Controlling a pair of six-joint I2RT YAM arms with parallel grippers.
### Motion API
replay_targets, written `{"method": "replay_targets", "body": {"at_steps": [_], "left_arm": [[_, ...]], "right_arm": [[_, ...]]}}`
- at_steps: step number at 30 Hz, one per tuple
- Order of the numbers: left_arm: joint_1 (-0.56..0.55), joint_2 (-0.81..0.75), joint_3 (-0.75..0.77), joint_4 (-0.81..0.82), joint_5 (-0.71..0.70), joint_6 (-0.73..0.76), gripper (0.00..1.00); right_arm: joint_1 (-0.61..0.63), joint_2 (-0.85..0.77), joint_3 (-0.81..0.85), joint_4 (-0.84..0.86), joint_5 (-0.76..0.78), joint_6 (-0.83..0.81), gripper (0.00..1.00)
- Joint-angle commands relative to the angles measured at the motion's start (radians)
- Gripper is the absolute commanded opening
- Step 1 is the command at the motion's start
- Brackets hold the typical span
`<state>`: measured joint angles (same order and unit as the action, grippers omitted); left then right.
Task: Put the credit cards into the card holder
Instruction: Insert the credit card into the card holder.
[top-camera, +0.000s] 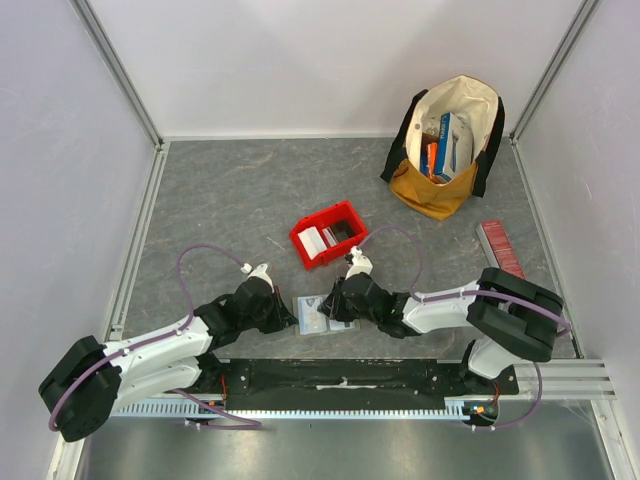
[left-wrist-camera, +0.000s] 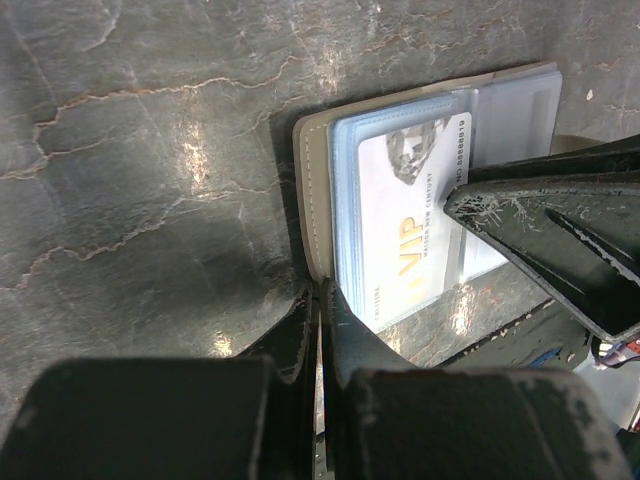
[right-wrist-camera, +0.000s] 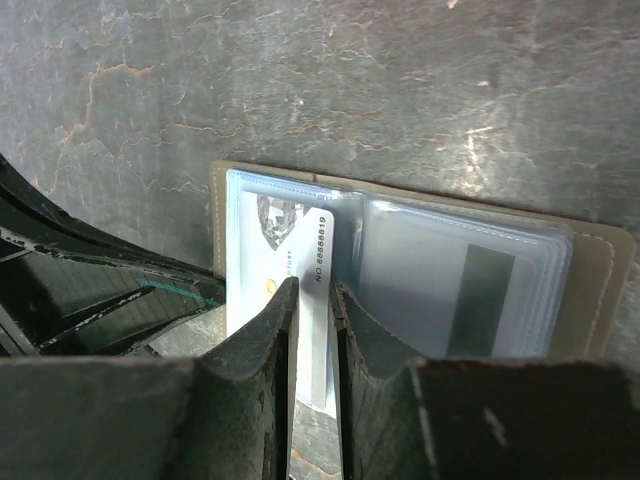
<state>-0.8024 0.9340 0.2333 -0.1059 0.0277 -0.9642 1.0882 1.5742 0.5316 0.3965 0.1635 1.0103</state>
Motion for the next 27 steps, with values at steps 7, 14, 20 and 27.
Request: {"method": "replay_targets", "body": {"at_steps": [7,14,20,27], "left_arm": [[0.003,0.002,0.008,0.031,-0.005,-0.022,0.02],[0.002,-0.012,0.005,0.022,-0.006,-0.024,0.02],[0.003,-0.038,0.000,0.012,-0.020,-0.027,0.02],[0.003,-0.035,0.004,0.011,-0.018,-0.024,0.02]], "right_arm": [[0.009,0.009,0.053,0.062,-0.111,-0.038,0.29],[0.007,-0.091,0.099,-0.131,0.023,-0.123,0.48],[0.006,-0.235,0.169,-0.272,0.157,-0.222,0.62],[-0.028,-0.224,0.304,-0.361,0.172,-0.321,0.62]]}}
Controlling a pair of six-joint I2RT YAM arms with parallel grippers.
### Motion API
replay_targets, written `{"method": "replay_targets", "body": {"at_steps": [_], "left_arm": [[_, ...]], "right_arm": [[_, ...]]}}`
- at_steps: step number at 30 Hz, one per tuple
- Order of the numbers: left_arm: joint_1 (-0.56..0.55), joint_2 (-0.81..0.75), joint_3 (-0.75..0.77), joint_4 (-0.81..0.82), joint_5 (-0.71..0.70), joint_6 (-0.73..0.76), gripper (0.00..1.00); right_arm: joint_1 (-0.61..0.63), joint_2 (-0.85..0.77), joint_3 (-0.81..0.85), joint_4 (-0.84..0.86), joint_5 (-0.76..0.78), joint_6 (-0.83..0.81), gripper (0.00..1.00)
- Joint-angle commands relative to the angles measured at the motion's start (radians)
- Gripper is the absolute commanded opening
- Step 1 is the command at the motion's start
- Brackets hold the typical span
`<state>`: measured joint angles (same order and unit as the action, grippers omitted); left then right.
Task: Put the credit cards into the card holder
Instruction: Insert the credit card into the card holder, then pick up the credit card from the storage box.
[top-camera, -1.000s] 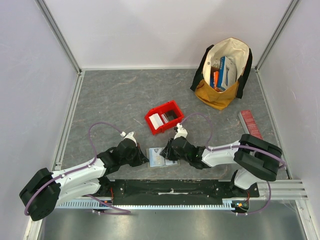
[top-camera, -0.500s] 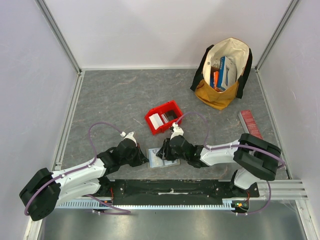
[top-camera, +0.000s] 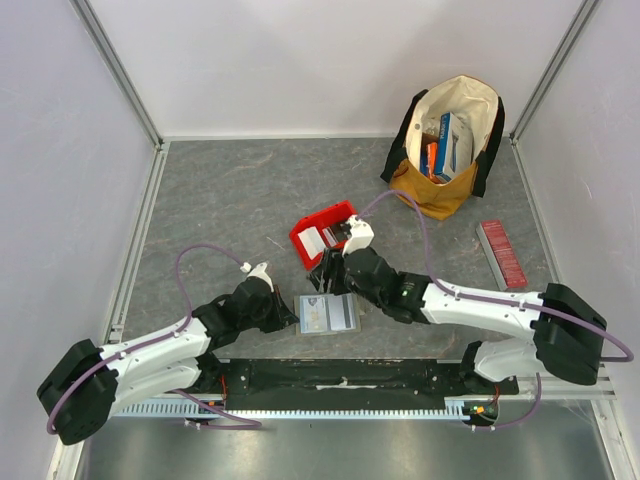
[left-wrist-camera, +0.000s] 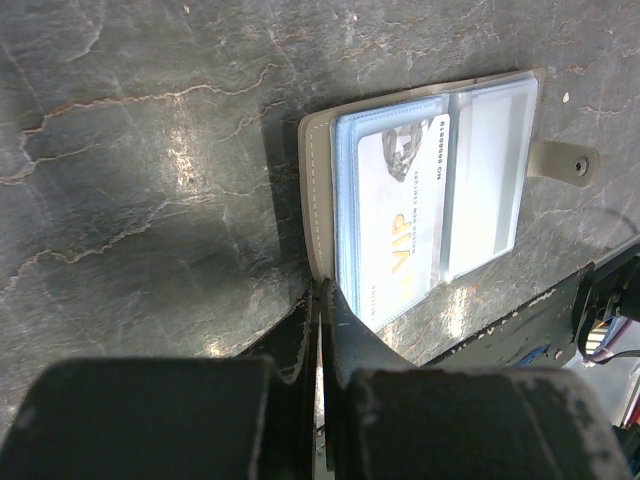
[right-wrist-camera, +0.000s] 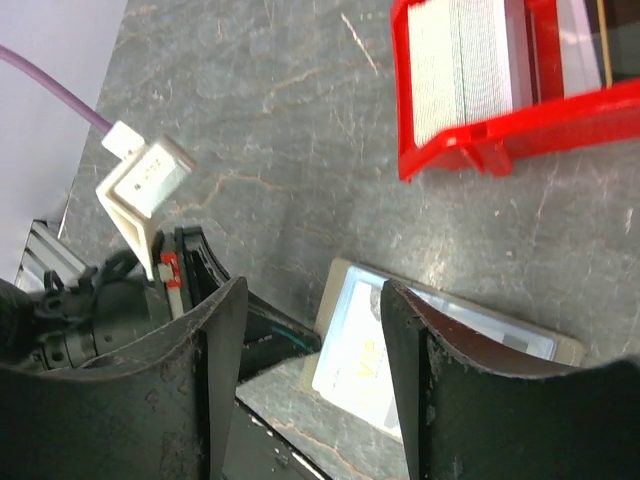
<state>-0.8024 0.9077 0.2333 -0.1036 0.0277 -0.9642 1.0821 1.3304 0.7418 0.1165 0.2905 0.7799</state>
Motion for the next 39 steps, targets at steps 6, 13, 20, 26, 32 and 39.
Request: {"method": "replay_targets", "body": {"at_steps": [6,13,20,26,32,39], "left_arm": [[0.003,-0.007,0.004,0.010,-0.017,-0.021,0.02],[0.003,-0.013,0.004,0.010,-0.015,-0.021,0.02],[0.005,-0.024,0.004,0.004,-0.020,-0.019,0.02],[0.006,-0.023,0.001,0.004,-0.022,-0.013,0.02],[0.009,-0.018,0.000,0.004,-0.023,-0.010,0.02],[0.012,-0.016,-0.002,0.007,-0.023,-0.010,0.02]], "right_arm": [[-0.093,0.156,0.293,-0.168,-0.005,-0.235,0.53],[-0.126,0.360,0.505,-0.278,-0.042,-0.366,0.45],[-0.151,0.503,0.637,-0.340,-0.070,-0.427,0.45],[-0.169,0.576,0.688,-0.364,-0.083,-0.433,0.44],[-0.179,0.627,0.731,-0.391,-0.062,-0.467,0.44],[-0.189,0.601,0.722,-0.377,-0.019,-0.467,0.45]]}}
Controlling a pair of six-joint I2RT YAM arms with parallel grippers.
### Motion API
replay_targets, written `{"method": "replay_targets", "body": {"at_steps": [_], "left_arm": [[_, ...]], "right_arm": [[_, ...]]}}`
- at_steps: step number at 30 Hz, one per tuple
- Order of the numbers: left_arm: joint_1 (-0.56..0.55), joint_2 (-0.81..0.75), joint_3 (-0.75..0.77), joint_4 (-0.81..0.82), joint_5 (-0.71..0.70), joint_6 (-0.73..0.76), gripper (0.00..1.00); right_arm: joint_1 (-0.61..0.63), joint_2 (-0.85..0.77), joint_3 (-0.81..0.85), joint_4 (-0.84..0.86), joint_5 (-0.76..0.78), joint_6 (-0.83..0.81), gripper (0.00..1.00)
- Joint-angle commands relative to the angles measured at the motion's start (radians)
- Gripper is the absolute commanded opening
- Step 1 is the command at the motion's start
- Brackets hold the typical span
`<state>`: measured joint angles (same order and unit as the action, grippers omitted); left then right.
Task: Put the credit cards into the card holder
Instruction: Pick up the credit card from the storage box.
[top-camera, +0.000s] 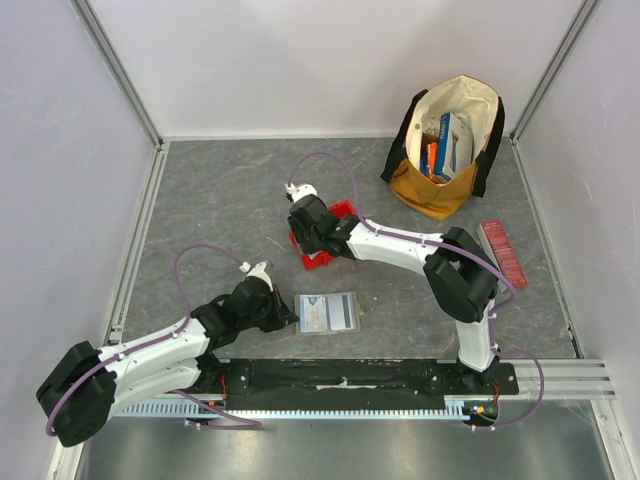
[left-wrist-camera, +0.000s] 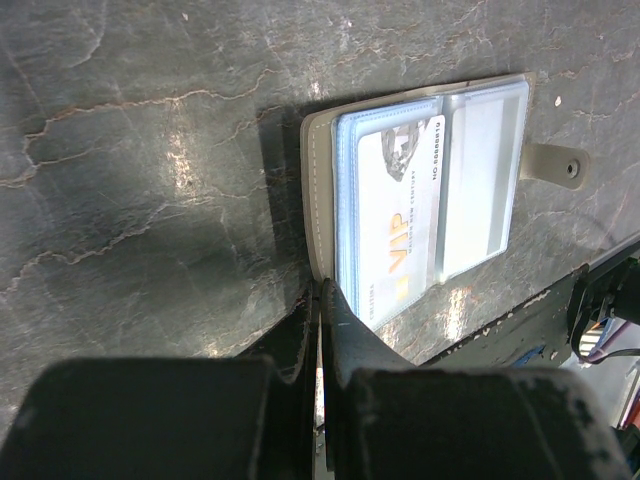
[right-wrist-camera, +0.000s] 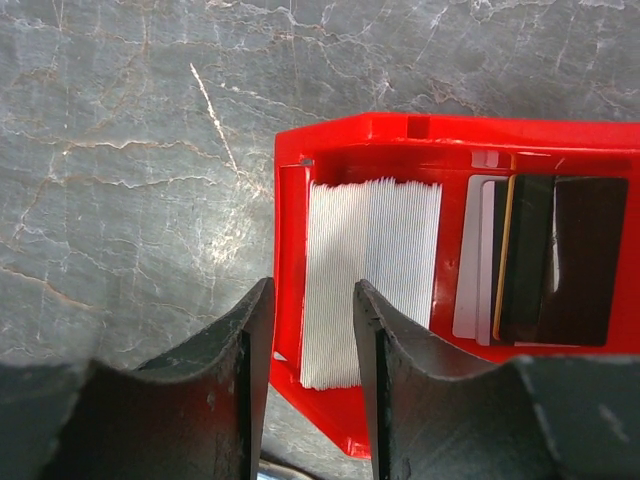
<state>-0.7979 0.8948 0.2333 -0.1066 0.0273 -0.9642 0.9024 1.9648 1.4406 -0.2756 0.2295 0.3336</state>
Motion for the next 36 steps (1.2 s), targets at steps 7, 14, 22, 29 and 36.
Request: {"method": "replay_targets", "body": {"at_steps": [7,14,22,29,36], "left_arm": [[0.009,0.000,0.001,0.007,-0.024,-0.004,0.02],[0.009,-0.010,-0.003,0.005,-0.024,-0.007,0.02],[0.012,-0.005,0.001,0.005,-0.023,-0.005,0.02],[0.014,-0.004,0.000,0.005,-0.023,-0.004,0.02],[0.016,-0.002,-0.002,0.005,-0.021,-0.004,0.02]], "right_arm": [[-0.059,-0.086,-0.011,0.038,0.001,0.010,0.49],[-0.143,-0.090,-0.049,0.058,-0.106,0.042,0.58],[-0.207,-0.023,-0.049,0.137,-0.384,0.108,0.68],[-0.232,0.019,-0.052,0.173,-0.455,0.150,0.71],[-0.238,0.043,-0.057,0.174,-0.467,0.154,0.72]]}}
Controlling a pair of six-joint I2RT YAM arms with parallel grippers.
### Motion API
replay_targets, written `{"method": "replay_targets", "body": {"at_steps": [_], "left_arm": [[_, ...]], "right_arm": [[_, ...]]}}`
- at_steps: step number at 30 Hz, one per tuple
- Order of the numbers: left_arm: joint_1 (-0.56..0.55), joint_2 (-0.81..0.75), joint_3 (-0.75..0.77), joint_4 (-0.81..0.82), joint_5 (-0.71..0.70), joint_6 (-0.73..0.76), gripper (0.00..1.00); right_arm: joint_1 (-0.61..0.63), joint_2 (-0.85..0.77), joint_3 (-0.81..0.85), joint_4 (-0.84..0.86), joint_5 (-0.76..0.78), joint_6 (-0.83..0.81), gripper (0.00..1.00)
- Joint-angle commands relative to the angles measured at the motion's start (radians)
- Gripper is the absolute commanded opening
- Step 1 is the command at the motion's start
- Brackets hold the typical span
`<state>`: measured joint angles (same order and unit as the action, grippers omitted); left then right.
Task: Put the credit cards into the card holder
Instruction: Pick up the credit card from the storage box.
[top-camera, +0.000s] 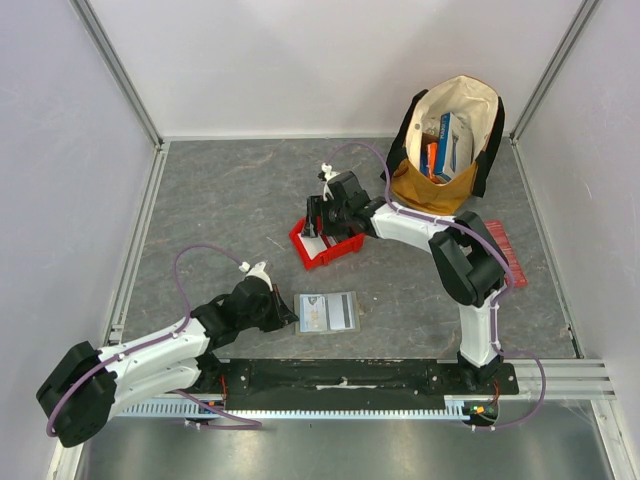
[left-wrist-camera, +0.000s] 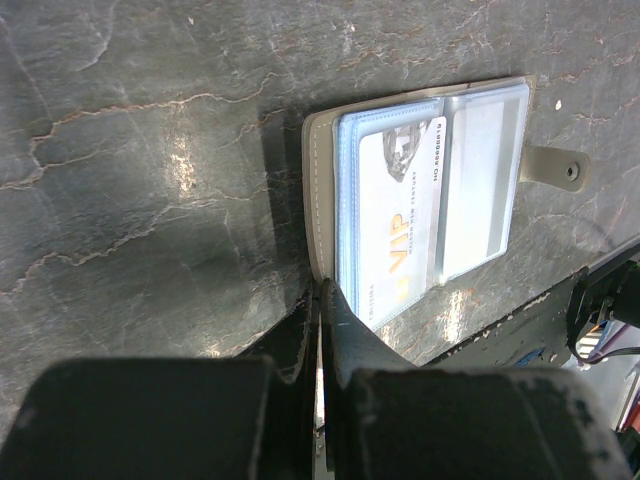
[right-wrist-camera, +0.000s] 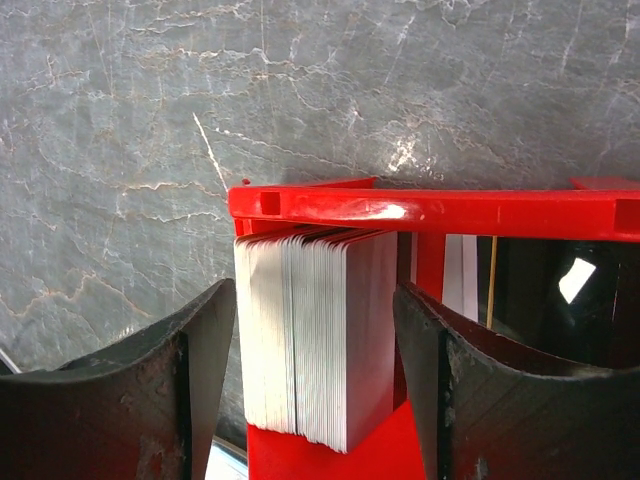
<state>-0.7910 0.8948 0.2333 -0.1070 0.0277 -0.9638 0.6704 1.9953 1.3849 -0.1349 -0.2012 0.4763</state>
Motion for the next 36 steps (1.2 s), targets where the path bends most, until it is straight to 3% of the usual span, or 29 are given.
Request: {"method": "replay_targets", "body": {"at_steps": [1,14,36], "left_arm": [[0.009,-0.002,-0.002,0.006,-0.022,-0.004,0.02],[0.010,0.016,0.003,0.013,-0.012,0.000,0.02],[0.012,0.023,0.005,0.016,-0.009,0.002,0.02]], "right_arm": [[-0.008,0.014,-0.001,0.034,-0.043,0.012,0.72],[-0.009,0.023,0.000,0.037,-0.122,0.015,0.70],[-0.026,-0.029,-0.023,0.043,-0.112,0.022,0.40]]}}
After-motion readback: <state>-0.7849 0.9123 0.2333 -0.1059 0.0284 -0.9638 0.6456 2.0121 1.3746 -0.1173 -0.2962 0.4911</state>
